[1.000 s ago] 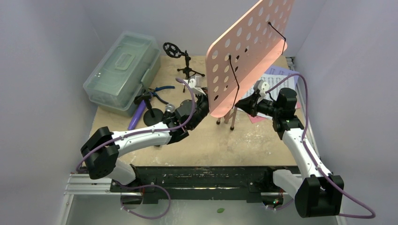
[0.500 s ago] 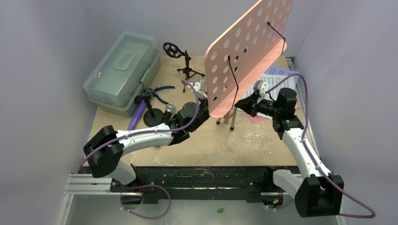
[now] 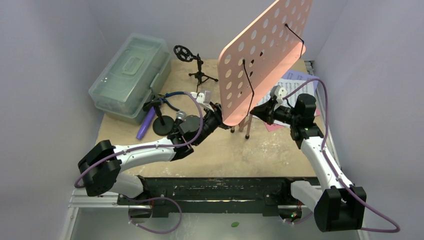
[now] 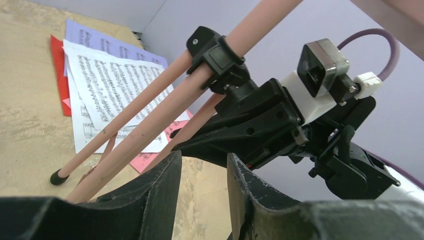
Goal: Pack up the instrument practice props
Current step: Place the music stand at the center of the board.
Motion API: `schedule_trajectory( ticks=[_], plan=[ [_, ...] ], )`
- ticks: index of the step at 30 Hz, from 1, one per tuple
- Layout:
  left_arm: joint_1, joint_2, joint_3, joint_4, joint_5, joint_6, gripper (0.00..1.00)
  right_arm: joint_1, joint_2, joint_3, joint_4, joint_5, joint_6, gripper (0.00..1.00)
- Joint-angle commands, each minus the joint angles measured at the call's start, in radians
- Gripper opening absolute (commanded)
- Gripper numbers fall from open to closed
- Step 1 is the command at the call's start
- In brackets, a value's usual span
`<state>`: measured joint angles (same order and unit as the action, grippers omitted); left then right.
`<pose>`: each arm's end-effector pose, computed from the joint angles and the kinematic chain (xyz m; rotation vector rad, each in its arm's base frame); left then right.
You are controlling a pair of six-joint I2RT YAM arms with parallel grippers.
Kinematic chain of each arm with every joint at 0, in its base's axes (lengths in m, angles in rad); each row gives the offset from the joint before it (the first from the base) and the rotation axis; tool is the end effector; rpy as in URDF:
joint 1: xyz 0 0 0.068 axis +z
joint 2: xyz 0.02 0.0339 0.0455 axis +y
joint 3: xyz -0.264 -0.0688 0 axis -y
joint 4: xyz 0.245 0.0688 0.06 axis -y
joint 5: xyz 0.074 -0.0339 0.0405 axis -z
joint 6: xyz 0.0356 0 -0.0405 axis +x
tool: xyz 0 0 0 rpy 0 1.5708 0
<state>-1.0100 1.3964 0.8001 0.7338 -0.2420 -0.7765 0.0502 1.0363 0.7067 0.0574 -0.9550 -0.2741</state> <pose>0.1764 -0.2649 0.3004 -0.0345 1.5707 -1.2730 0.2261 0.0405 0.2927 -0.9100 1.5305 0.7116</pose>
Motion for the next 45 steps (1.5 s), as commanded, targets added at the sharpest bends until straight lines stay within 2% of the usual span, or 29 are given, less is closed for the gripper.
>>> schedule_trajectory(
  ticks=[1, 10, 19, 22, 26, 32, 39, 45],
  plan=[
    [-0.001, 0.011, 0.066, 0.083, 0.076, 0.062, 0.4, -0.002, 0.038, -0.033, -0.143, 0.056, -0.03, 0.0],
    [-0.001, 0.07, 0.161, 0.029, 0.069, 0.081, 0.57, -0.002, 0.038, -0.032, -0.143, 0.052, -0.029, 0.0],
    [-0.001, 0.116, 0.24, -0.041, 0.01, 0.082, 0.59, -0.003, 0.039, -0.032, -0.143, 0.052, -0.03, 0.0],
    [-0.001, 0.129, 0.266, -0.076, -0.017, 0.065, 0.52, -0.003, 0.039, -0.032, -0.143, 0.052, -0.03, 0.0],
    [-0.001, 0.136, 0.279, -0.088, -0.029, 0.036, 0.35, -0.003, 0.041, -0.032, -0.143, 0.052, -0.03, 0.0],
    [-0.001, 0.124, 0.272, -0.095, -0.054, -0.049, 0.24, -0.002, 0.041, -0.032, -0.143, 0.05, -0.031, 0.0],
    [-0.001, 0.1, 0.221, -0.039, -0.084, -0.228, 0.2, -0.002, 0.041, -0.032, -0.143, 0.048, -0.031, 0.0],
    [-0.001, 0.119, 0.133, 0.165, -0.078, -0.455, 0.2, -0.002, 0.041, -0.031, -0.143, 0.048, -0.03, 0.0]
  ],
)
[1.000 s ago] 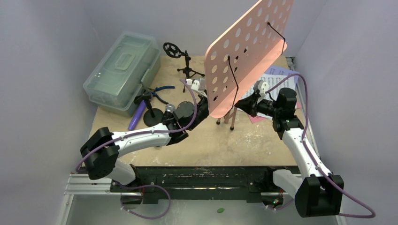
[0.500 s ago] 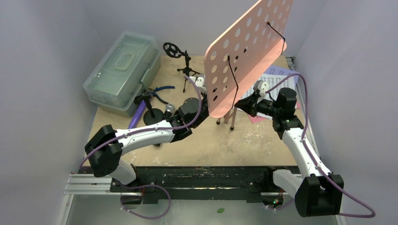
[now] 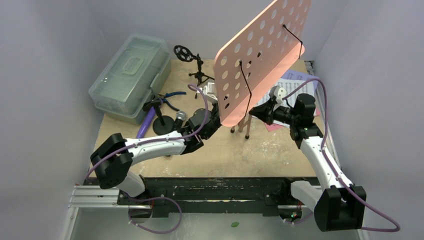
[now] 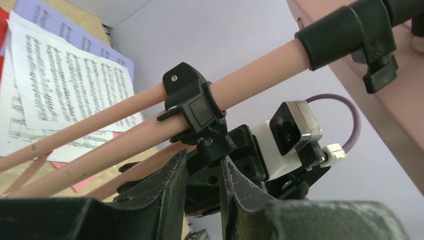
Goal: Pack up the instrument practice props
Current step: Place the music stand at the center of the board.
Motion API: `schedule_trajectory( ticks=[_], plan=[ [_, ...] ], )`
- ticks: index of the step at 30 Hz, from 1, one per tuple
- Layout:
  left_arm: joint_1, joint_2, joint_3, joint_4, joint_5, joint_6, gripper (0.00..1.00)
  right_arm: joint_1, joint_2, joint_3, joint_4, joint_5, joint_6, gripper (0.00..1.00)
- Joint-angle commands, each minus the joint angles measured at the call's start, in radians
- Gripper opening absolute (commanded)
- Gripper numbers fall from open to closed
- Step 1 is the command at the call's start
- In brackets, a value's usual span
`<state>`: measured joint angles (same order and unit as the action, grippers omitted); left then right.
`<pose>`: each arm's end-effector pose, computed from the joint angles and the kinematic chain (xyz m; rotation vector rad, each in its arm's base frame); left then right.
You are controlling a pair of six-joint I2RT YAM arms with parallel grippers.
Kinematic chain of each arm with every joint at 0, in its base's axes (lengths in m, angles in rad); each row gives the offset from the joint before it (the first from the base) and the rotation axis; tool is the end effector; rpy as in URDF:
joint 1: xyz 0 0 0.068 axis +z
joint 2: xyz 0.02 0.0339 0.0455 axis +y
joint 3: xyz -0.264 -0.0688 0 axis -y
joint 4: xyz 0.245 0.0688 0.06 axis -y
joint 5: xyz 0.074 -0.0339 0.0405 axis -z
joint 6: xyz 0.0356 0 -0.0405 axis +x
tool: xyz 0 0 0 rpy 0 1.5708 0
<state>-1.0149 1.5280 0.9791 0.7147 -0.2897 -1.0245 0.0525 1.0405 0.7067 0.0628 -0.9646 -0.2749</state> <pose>0.1963 -0.2967 0.3185 -0.2769 1.5621 -1.4539 0.2266 0.0412 0.2924 -0.9183 1.5237 0.7206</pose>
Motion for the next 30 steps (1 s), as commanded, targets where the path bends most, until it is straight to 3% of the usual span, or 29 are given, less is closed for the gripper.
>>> schedule_trajectory(
  ticks=[1, 5, 9, 13, 22, 27, 30],
  plan=[
    [0.004, -0.003, -0.058, 0.228, -0.019, -0.236, 0.2, -0.005, 0.036, -0.032, -0.149, 0.058, -0.03, 0.0],
    [0.004, 0.029, -0.048, 0.307, 0.061, -0.252, 0.28, -0.005, 0.036, -0.032, -0.15, 0.059, -0.03, 0.0],
    [0.004, 0.004, -0.028, 0.201, 0.081, -0.157, 0.45, -0.005, 0.035, -0.031, -0.15, 0.058, -0.03, 0.0],
    [0.004, -0.049, -0.047, 0.083, 0.045, -0.064, 0.54, -0.005, 0.036, -0.032, -0.15, 0.056, -0.03, 0.0],
    [0.004, -0.093, 0.061, -0.188, -0.049, 0.163, 0.56, -0.005, 0.038, -0.032, -0.15, 0.058, -0.03, 0.0],
    [0.004, -0.071, 0.116, -0.246, -0.066, 0.185, 0.55, -0.005, 0.041, -0.032, -0.149, 0.058, -0.032, 0.0],
    [0.004, -0.056, 0.141, -0.27, -0.076, 0.169, 0.5, -0.005, 0.041, -0.032, -0.15, 0.058, -0.032, 0.0]
  ],
)
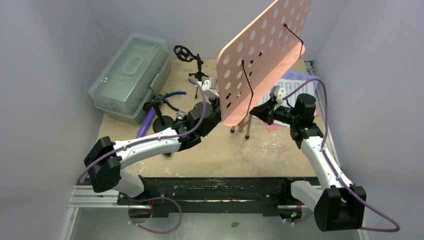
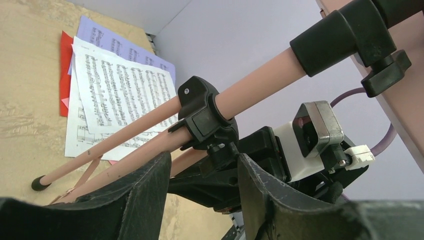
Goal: Pack up the instrument practice props
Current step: Place the music stand at the center of the board.
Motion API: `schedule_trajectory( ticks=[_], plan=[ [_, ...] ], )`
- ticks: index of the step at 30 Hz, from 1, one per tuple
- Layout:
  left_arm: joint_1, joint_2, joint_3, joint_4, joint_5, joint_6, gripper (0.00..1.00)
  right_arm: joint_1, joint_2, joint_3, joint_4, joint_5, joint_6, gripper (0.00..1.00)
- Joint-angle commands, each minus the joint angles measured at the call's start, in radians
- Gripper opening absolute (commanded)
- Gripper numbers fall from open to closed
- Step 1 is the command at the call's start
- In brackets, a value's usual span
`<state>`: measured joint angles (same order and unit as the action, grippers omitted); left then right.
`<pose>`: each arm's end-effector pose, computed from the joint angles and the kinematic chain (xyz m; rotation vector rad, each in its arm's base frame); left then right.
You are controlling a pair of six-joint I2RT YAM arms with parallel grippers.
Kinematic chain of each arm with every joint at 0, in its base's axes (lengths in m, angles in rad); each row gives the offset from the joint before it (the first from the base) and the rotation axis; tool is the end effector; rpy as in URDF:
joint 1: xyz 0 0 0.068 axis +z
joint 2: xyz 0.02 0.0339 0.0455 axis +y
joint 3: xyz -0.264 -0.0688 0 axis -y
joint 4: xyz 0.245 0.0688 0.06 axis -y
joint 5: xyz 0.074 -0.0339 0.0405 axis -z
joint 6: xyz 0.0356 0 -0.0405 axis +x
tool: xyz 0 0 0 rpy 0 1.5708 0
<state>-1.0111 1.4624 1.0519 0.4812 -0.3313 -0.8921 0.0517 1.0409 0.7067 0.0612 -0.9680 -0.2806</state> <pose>0.1943 -0.2883 0.3408 -0.1937 1.6331 -1.2578 0.2266 0.0411 0.2922 -0.9233 1.5210 0.7200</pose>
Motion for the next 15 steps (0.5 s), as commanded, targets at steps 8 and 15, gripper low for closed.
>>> schedule_trajectory(
  ticks=[8, 15],
  plan=[
    [0.0, 0.026, 0.098, -0.064, -0.042, -0.07, 0.26, -0.004, 0.041, -0.03, -0.149, 0.061, -0.026, 0.0],
    [0.0, -0.008, 0.04, -0.022, -0.023, -0.262, 0.0, -0.004, 0.039, -0.03, -0.149, 0.06, -0.026, 0.0]
  ],
)
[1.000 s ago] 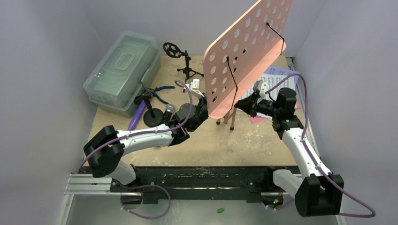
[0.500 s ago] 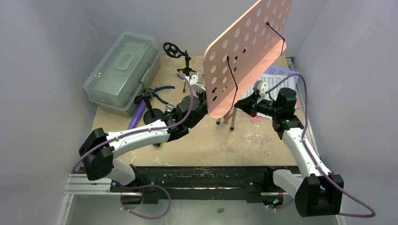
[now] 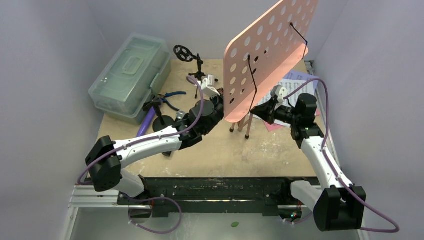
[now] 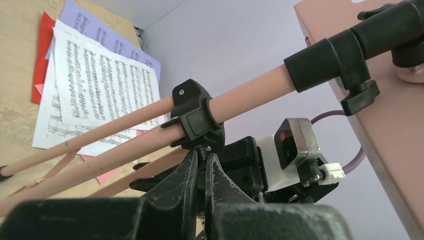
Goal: Pack up the instrument practice props
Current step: Place the music stand at the center of the board.
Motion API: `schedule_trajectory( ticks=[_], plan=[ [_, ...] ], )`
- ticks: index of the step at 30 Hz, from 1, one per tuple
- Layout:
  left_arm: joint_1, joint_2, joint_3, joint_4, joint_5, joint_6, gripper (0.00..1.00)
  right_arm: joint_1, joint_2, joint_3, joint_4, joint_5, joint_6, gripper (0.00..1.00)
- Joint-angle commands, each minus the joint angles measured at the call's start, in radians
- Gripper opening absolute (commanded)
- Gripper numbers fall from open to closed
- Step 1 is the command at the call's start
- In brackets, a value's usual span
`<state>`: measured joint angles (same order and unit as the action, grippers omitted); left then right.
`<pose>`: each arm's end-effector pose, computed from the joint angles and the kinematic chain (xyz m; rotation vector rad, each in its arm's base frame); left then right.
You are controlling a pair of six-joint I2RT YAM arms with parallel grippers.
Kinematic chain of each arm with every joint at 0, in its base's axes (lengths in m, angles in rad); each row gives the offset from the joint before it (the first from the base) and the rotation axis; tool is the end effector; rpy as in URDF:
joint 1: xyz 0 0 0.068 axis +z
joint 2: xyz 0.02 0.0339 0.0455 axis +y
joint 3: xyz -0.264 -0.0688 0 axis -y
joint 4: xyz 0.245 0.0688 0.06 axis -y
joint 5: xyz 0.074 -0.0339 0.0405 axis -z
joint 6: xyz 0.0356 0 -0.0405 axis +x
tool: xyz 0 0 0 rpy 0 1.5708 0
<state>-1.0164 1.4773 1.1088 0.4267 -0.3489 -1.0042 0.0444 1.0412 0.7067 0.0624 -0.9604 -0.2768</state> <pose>0.1961 -0.2935 0.3503 -0.2977 1.6494 -1.3248 0.2272 0.0393 0.2922 -0.9103 1.5285 0.7103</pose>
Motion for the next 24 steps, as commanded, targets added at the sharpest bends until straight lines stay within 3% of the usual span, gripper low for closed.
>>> schedule_trajectory(
  ticks=[1, 6, 10, 12, 18, 21, 24],
  plan=[
    [0.006, -0.031, -0.03, 0.042, -0.006, -0.192, 0.0, 0.004, 0.039, -0.03, -0.15, 0.052, -0.029, 0.0],
    [0.006, -0.052, -0.1, 0.12, 0.008, -0.432, 0.0, 0.003, 0.039, -0.031, -0.15, 0.052, -0.03, 0.0],
    [0.005, -0.043, -0.132, 0.207, 0.062, -0.51, 0.01, 0.003, 0.037, -0.03, -0.15, 0.052, -0.03, 0.0],
    [0.005, -0.048, -0.137, 0.203, 0.075, -0.517, 0.1, 0.003, 0.037, -0.03, -0.15, 0.052, -0.03, 0.0],
    [0.006, -0.13, -0.232, 0.212, 0.041, -0.412, 0.49, 0.003, 0.036, -0.029, -0.151, 0.05, -0.029, 0.0],
    [0.006, -0.182, -0.293, 0.235, 0.049, -0.278, 0.61, 0.003, 0.034, -0.03, -0.151, 0.046, -0.032, 0.0],
    [0.006, -0.235, -0.366, 0.297, 0.1, -0.051, 0.68, 0.003, 0.033, -0.029, -0.156, 0.04, -0.043, 0.0]
  ],
)
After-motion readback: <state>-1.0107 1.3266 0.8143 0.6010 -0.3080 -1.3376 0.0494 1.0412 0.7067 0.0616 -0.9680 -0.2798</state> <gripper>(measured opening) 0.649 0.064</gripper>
